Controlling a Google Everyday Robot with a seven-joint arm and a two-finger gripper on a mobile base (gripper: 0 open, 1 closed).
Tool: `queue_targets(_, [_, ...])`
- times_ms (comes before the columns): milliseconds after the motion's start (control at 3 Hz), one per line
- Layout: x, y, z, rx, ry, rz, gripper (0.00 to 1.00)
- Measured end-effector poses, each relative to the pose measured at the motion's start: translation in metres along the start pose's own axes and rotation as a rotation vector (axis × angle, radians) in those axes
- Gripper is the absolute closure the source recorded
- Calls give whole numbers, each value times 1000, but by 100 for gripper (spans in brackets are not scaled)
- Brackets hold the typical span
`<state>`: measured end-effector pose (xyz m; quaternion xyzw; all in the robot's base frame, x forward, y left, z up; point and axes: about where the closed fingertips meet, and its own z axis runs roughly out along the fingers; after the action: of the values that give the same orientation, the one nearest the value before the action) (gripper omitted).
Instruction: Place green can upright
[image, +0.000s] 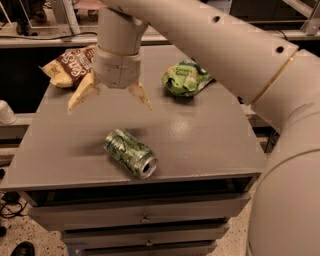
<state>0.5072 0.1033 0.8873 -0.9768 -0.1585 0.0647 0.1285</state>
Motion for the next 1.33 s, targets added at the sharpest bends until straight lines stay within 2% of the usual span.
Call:
queue_targets(667, [-14,7,2,-3,-29,-95,0])
queue_targets(1000, [-43,27,10,-11,-38,-154,0])
queue_targets(1333, [-37,22,10,1,-11,-156,0])
